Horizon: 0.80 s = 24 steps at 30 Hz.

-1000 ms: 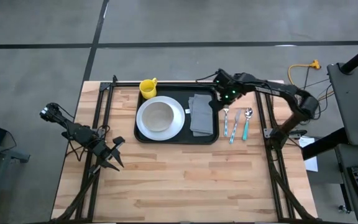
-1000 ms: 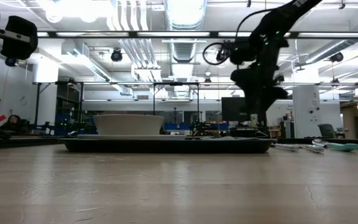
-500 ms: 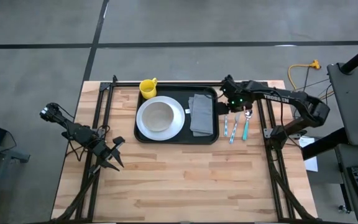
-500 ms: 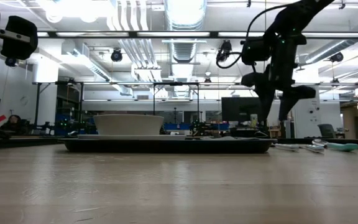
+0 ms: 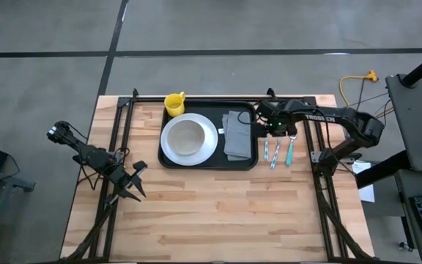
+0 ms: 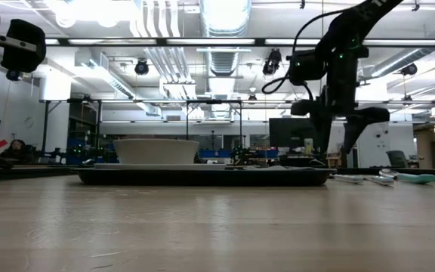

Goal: Set up tray
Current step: Put the white fork to the right of the white plate on top of the gray napkin on the black tray

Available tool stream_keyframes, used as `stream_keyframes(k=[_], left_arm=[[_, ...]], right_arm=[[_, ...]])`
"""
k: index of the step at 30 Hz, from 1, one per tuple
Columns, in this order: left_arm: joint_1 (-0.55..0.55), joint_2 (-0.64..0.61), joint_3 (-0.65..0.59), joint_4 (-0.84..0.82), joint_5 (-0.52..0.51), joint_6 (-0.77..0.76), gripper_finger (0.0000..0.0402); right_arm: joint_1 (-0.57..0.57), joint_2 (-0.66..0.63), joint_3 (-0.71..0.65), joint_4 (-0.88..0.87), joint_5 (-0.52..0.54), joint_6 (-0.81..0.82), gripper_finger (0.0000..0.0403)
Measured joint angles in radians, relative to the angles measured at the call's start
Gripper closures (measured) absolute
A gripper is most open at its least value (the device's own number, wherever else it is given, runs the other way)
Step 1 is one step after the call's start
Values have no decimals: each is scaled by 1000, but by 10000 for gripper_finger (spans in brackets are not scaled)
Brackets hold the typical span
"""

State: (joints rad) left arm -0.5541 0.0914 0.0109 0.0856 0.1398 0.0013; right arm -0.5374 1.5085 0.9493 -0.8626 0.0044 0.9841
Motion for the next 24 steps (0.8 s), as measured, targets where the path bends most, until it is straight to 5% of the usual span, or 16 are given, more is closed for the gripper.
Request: stream_keyframes(k=[24], left_arm=[[0,0,0,0,0,0,324]], right_arm=[[20,228,11,3,25,24,193]])
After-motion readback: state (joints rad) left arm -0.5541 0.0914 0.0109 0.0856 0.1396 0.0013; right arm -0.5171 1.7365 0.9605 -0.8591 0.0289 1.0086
